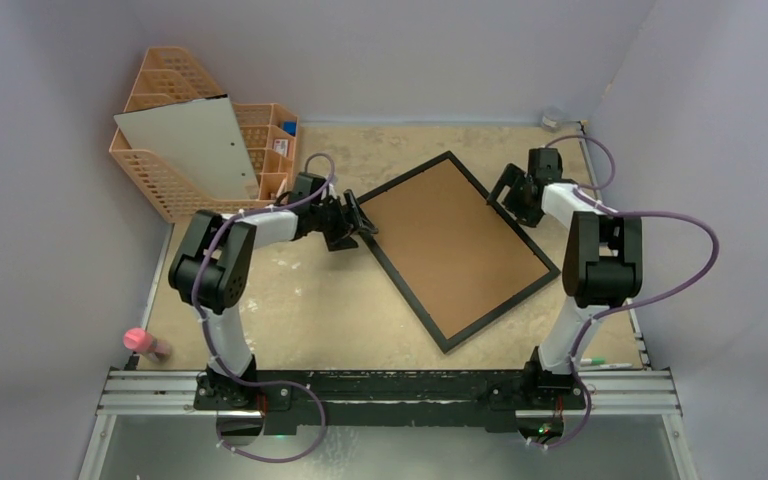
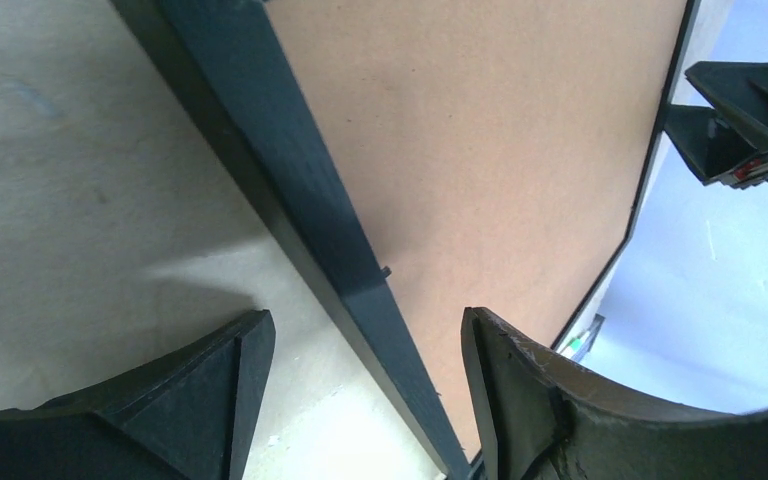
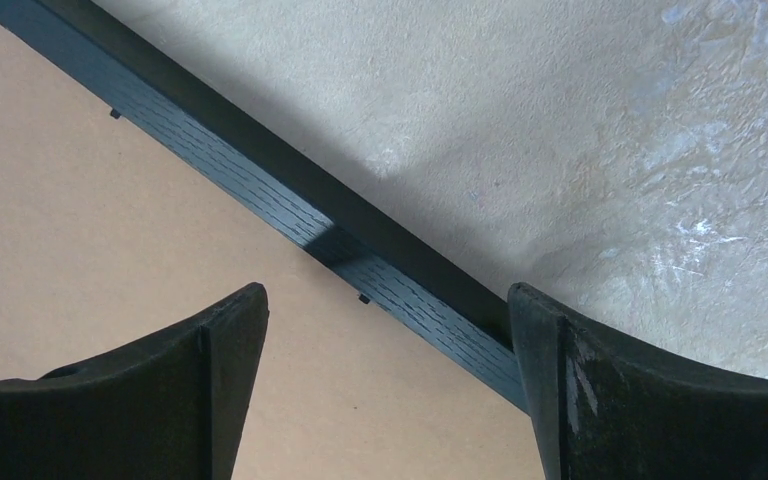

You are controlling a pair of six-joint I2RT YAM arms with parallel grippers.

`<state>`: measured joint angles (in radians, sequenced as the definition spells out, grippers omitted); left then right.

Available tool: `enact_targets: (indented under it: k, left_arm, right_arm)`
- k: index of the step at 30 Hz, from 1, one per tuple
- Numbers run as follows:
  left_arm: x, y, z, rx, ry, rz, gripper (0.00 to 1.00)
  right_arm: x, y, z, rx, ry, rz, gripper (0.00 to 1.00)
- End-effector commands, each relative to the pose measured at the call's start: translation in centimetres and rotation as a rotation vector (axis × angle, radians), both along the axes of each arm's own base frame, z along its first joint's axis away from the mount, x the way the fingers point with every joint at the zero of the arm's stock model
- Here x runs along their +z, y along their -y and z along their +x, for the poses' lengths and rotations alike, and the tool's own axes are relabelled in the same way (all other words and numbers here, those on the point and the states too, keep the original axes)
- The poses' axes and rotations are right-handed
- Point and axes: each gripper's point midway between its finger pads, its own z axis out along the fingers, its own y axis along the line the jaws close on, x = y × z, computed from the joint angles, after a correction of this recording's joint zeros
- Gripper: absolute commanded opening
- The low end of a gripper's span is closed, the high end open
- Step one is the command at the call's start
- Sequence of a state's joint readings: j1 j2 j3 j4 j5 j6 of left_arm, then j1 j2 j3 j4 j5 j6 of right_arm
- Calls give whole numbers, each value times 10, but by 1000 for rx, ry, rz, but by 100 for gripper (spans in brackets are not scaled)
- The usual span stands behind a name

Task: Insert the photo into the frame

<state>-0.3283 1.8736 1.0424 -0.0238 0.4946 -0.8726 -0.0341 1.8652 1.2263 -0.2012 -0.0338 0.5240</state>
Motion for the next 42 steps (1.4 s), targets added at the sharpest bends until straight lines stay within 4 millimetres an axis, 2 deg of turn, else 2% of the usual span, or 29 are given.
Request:
enact_targets:
  k: [1, 6, 10, 14, 16, 19, 21, 24, 28, 30, 32, 34, 38, 40, 42]
  left_arm:
    - [11, 12, 18, -27, 43, -44, 72]
    - [16, 22, 38, -67, 57, -49, 69]
    - [21, 23, 58, -59, 93, -52, 69]
    - [21, 21, 78, -47, 111, -58, 69]
    - [23, 20, 89, -38, 125, -58, 68]
    - [23, 16, 95, -26, 128, -41, 68]
    - [20, 9, 93, -12, 120, 5, 68]
    - [13, -13, 88, 32, 111, 134, 69]
    - [14, -34, 76, 58, 128, 232, 71]
    - [20, -36, 69, 45, 147, 229, 72]
    - [28, -32, 61, 16, 167, 200, 72]
    - [31, -31, 53, -3, 166, 185, 73]
    - [31, -36, 39, -5, 156, 177, 68]
    - [25, -40, 32, -1, 144, 177, 61]
    - [20, -38, 27, -14, 131, 162, 54]
  right_arm:
    - [-6, -13, -13, 62, -19, 65, 91]
    - [-7, -32, -27, 138, -8, 152, 88]
    - [-3, -45, -42, 122, -2, 235, 85]
    - [2, -77, -64, 169, 7, 366, 84]
    - [2, -100, -77, 209, -7, 397, 84]
    - [2, -117, -91, 226, -23, 415, 84]
    - [4, -113, -94, 191, -17, 387, 84]
    - [13, -90, -87, 91, 13, 272, 87]
    - [42, -64, -70, -7, 89, 134, 89]
    - [58, -65, -63, -4, 133, 100, 90]
    - [70, -80, -56, 40, 169, 101, 89]
    - [79, -108, -50, 120, 199, 152, 88]
    - [97, -196, -56, 351, 266, 332, 83]
    - [104, -239, -64, 458, 288, 434, 76]
    - [108, -282, -75, 558, 293, 546, 62]
